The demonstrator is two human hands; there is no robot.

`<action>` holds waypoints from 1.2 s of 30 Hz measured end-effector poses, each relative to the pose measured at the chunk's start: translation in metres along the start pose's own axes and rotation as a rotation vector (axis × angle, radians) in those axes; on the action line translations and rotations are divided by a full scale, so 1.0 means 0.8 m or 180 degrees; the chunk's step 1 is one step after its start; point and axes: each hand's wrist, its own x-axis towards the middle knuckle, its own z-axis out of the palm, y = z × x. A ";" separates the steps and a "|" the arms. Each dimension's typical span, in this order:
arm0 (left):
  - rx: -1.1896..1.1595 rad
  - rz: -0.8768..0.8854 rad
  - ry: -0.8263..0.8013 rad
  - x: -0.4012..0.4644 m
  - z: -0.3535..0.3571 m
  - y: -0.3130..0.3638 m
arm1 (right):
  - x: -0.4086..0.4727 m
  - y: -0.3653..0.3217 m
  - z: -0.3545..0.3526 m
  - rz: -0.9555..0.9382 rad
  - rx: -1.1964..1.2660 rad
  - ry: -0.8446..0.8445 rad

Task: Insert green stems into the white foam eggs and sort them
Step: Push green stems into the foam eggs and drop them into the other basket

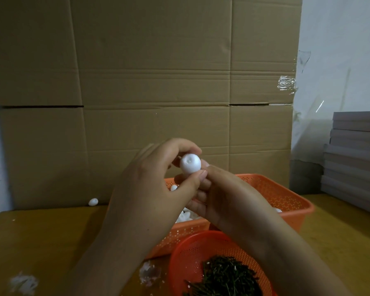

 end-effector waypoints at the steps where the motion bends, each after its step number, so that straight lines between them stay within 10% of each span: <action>1: 0.0060 0.0062 0.0009 0.001 -0.001 0.000 | -0.001 0.001 -0.001 -0.0091 -0.0216 0.0119; 36: 0.0054 0.0173 0.0048 0.005 0.006 -0.004 | -0.005 -0.007 0.001 -0.0189 -0.0345 -0.0010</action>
